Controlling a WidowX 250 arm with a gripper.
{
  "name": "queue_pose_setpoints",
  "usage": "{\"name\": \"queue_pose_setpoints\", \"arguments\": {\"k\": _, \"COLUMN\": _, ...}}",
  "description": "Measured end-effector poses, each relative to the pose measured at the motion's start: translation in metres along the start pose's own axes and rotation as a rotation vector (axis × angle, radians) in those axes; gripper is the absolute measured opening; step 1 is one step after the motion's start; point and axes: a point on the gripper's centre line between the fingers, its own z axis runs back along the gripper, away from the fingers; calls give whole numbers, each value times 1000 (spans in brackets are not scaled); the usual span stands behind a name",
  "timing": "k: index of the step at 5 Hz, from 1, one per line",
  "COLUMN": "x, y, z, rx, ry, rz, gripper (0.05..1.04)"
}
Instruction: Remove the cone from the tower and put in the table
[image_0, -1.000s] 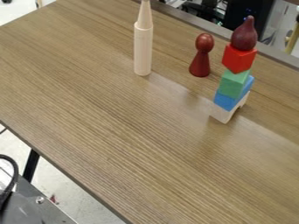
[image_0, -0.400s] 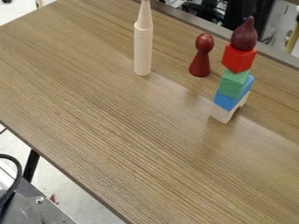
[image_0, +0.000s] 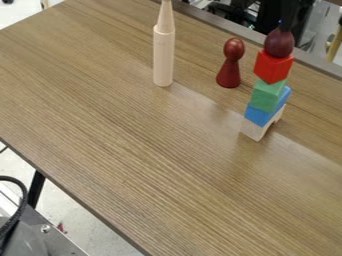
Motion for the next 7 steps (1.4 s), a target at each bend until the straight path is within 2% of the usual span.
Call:
{"name": "queue_pose_setpoints", "arguments": {"k": 2, "x": 4, "y": -9, "z": -8, "rx": 8, "ry": -2, "rz": -9, "gripper": 999}}
{"name": "queue_pose_setpoints", "arguments": {"k": 4, "x": 9, "y": -11, "z": -35, "rx": 8, "ry": 3, "rz": -7, "gripper": 999}}
{"name": "queue_pose_setpoints", "arguments": {"k": 5, "x": 12, "y": -2, "z": -53, "rx": 28, "ry": 21, "rz": 10, "gripper": 969}}
{"name": "queue_pose_setpoints", "arguments": {"k": 6, "x": 20, "y": 6, "z": -57, "rx": 61, "ry": -4, "rz": 48, "gripper": 697}}
{"name": "queue_pose_setpoints", "arguments": {"k": 7, "x": 23, "y": 14, "z": -55, "rx": 46, "ry": -4, "rz": 93, "gripper": 597}}
